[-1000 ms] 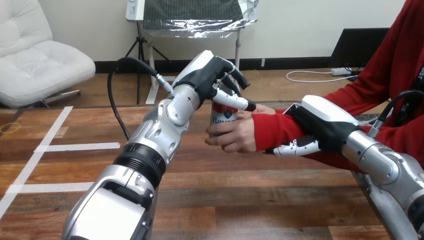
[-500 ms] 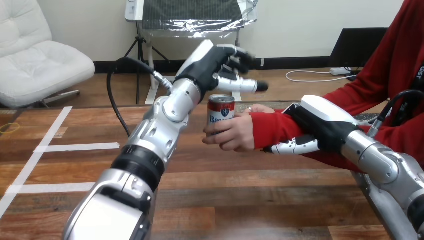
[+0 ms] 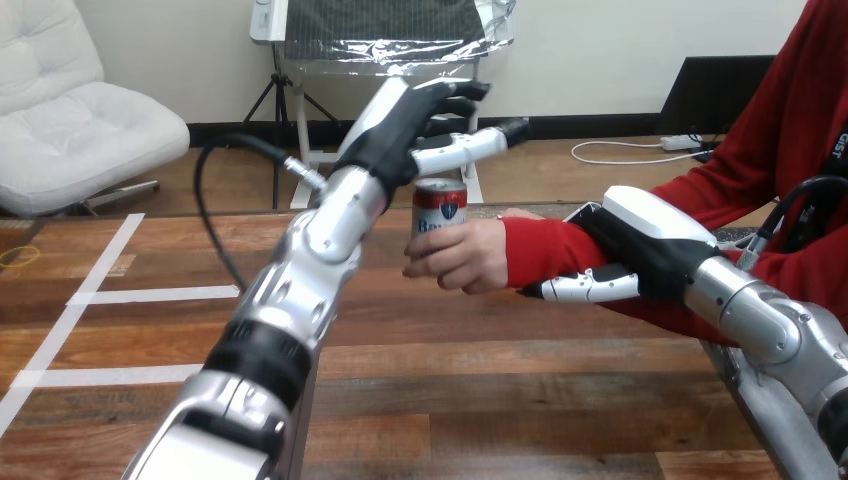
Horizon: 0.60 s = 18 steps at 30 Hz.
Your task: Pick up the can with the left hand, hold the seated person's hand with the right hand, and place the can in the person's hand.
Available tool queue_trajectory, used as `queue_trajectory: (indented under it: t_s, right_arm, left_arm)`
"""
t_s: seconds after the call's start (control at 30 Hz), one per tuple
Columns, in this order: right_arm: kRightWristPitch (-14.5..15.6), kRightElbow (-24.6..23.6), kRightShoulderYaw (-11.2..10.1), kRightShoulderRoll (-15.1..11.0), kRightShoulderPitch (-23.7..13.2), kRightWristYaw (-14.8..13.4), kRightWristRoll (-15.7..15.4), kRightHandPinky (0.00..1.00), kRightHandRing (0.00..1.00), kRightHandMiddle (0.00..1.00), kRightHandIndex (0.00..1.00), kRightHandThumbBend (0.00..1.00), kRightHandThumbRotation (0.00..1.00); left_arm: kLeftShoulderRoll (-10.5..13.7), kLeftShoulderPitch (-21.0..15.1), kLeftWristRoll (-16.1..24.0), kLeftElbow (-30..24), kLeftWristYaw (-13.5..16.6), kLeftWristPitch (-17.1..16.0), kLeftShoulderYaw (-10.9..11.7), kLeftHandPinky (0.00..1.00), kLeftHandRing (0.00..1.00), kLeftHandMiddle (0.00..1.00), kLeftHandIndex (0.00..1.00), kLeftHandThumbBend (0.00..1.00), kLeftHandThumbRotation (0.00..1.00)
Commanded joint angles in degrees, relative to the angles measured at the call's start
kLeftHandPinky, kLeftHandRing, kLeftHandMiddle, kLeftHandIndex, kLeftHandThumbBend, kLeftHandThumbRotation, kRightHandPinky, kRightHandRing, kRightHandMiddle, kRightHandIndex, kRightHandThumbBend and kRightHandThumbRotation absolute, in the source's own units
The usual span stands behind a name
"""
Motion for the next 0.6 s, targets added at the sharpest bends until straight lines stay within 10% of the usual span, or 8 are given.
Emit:
queue_trajectory:
  t_s: [0.0,0.57]
  right_arm:
    - [-1.57,-4.02,-1.45,2.88,-2.98,1.83,2.59,0.30,0.34,0.39,0.41,0.79,0.77]
    - [-0.10,-4.96,-1.96,2.08,-2.60,9.82,5.46,0.47,0.54,0.59,0.62,0.99,0.89]
  left_arm:
    - [2.97,2.80,-0.60,-5.83,1.91,-1.39,2.27,0.68,0.79,0.83,0.82,0.73,0.77]
    - [3.99,13.66,-4.05,-20.66,0.87,-0.37,5.76,0.76,0.83,0.83,0.80,0.75,0.81]
